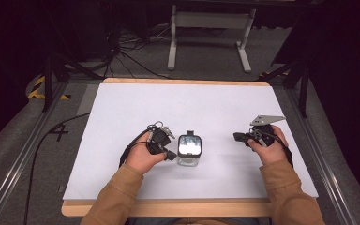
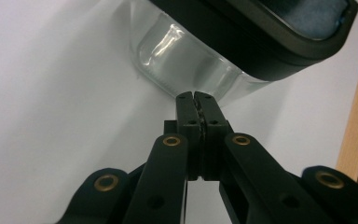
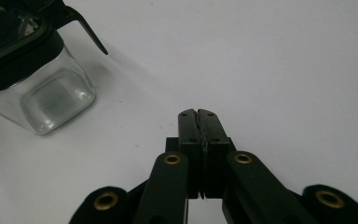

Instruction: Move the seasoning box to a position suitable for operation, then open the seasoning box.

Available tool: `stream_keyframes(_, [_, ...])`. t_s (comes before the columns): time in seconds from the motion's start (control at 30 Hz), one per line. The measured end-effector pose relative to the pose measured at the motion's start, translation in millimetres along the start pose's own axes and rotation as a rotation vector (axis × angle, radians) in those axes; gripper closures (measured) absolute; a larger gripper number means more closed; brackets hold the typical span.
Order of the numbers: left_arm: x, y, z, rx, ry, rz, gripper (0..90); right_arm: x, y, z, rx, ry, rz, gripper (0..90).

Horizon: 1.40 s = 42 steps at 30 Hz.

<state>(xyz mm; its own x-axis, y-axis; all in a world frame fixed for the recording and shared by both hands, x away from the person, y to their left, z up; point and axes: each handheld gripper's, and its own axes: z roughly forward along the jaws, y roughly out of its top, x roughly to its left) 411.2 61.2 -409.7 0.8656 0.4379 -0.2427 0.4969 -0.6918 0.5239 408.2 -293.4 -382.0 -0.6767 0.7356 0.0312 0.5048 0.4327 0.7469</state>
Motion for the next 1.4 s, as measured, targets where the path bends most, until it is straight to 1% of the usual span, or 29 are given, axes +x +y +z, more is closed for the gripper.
stream_keyframes(0.1, [-3.4,2.2,1.9,0.009,0.000,0.015,89.7,0.8,-0.1,0.9,0.001,0.002,-0.002,90.0])
stream_keyframes(0.23, [-2.2,1.8,0.8,0.000,-0.012,0.012,89.5,1.8,0.0,1.5,0.001,0.007,-0.005,90.0])
stream_keyframes(0.27, [-2.2,1.3,-0.7,-0.007,-0.011,-0.001,89.3,2.0,0.0,1.6,0.001,0.007,-0.005,90.0])
stream_keyframes(0.33, [-1.2,1.3,-2.1,-0.012,-0.009,0.003,86.6,1.9,0.0,1.5,0.002,0.008,-0.005,90.0])
stream_keyframes(0.37, [0.8,0.5,-8.9,-0.026,0.007,-0.005,84.4,1.8,-0.1,0.7,0.000,0.008,-0.004,90.0])
stream_keyframes(0.4, [0.8,0.5,-8.9,-0.026,0.007,-0.005,83.6,1.6,-0.2,0.3,-0.001,0.008,-0.006,90.0])
stream_keyframes(0.43, [1.6,0.5,-14.5,-0.038,0.019,-0.011,83.6,1.6,-0.2,0.3,-0.001,0.008,-0.006,90.0])
stream_keyframes(0.47, [2.8,1.4,-21.3,-0.053,0.025,-0.007,83.1,1.7,-0.6,-0.5,-0.003,0.006,-0.006,90.0])
stream_keyframes(0.5, [3.6,2.9,-27.9,-0.059,0.023,-0.006,83.0,1.9,-1.3,-1.7,-0.003,0.004,-0.004,90.0])
stream_keyframes(0.53, [3.5,3.8,-31.6,-0.101,0.032,-0.008,82.9,2.2,-2.2,-2.7,-0.004,0.003,-0.004,90.0])
stream_keyframes(0.6, [4.1,7.1,-41.2,-0.142,0.034,-0.010,83.0,2.6,-5.0,-5.3,0.000,-0.001,-0.004,90.0])
stream_keyframes(0.67, [3.6,10.1,-48.2,-0.198,0.036,-0.025,83.1,3.0,-8.4,-9.0,-0.001,-0.008,0.002,90.0])
stream_keyframes(0.73, [4.0,12.5,-52.2,-0.236,0.036,-0.022,83.4,3.3,-11.6,-14.0,-0.003,-0.014,0.015,90.0])
stream_keyframes(0.83, [3.3,16.8,-57.5,-0.272,0.049,-0.018,83.1,4.3,-14.9,-19.7,-0.009,-0.022,0.018,90.0])
stream_keyframes(0.93, [2.8,21.7,-60.1,-0.333,0.054,-0.020,82.8,6.3,-17.7,-23.7,-0.011,-0.028,0.019,90.0])
stream_keyframes(1.0, [2.8,23.8,-60.4,-0.341,0.059,-0.018,82.5,7.3,-18.5,-25.0,-0.011,-0.028,0.023,90.0])
stream_keyframes(1.07, [3.4,28.3,-59.3,-0.369,0.061,-0.021,82.1,9.6,-21.2,-27.0,-0.011,-0.032,0.018,90.0])
stream_keyframes(1.1, [4.6,30.1,-59.1,-0.373,0.065,-0.013,82.2,10.0,-22.0,-27.6,-0.010,-0.032,0.020,90.0])
stream_keyframes(1.17, [5.9,34.4,-56.7,-0.390,0.054,-0.016,82.5,11.1,-24.0,-29.0,-0.006,-0.032,0.020,90.0])
stream_keyframes(1.27, [7.1,37.6,-54.5,-0.397,0.050,-0.015,83.0,12.9,-26.5,-29.7,-0.002,-0.032,0.021,90.0])
stream_keyframes(1.33, [9.8,42.4,-50.0,-0.402,0.044,-0.011,83.9,15.9,-29.6,-30.5,0.003,-0.033,0.023,90.0])
stream_keyframes(1.4, [11.9,46.1,-44.5,-0.415,0.029,-0.019,84.6,17.7,-31.9,-31.6,0.005,-0.036,0.019,90.0])
